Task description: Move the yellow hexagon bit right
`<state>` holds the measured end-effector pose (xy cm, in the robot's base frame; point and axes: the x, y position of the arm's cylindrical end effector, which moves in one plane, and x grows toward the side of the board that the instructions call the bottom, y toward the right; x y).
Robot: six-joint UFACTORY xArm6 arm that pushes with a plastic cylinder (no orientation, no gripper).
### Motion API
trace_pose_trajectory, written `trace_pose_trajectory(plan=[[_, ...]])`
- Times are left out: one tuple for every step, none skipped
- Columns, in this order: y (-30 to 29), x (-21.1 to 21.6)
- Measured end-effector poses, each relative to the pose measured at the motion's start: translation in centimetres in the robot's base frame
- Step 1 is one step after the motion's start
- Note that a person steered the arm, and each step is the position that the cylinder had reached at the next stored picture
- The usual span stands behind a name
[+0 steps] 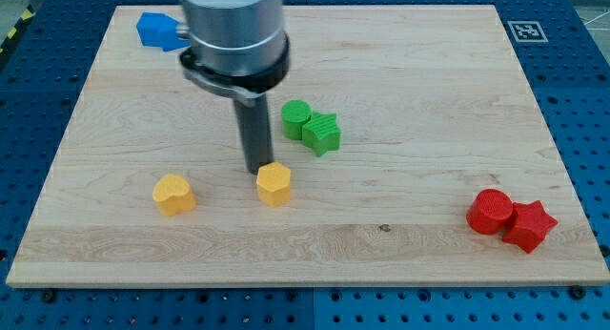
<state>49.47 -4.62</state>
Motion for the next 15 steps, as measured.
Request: trace_pose_trajectory(plan=[[0.3,0.0],[-0.6,-0.1],[-4.4,-0.1],[-4.6,4.0],[-4.6,4.6],[-2.9,1.9],[0.5,0.0],[0.5,0.0],[-1.3,-0.8],[-4.7,-0.9],[-4.1,1.7],[-3.8,3.8],[-3.8,3.8],[1.6,3.8],[1.5,3.8]])
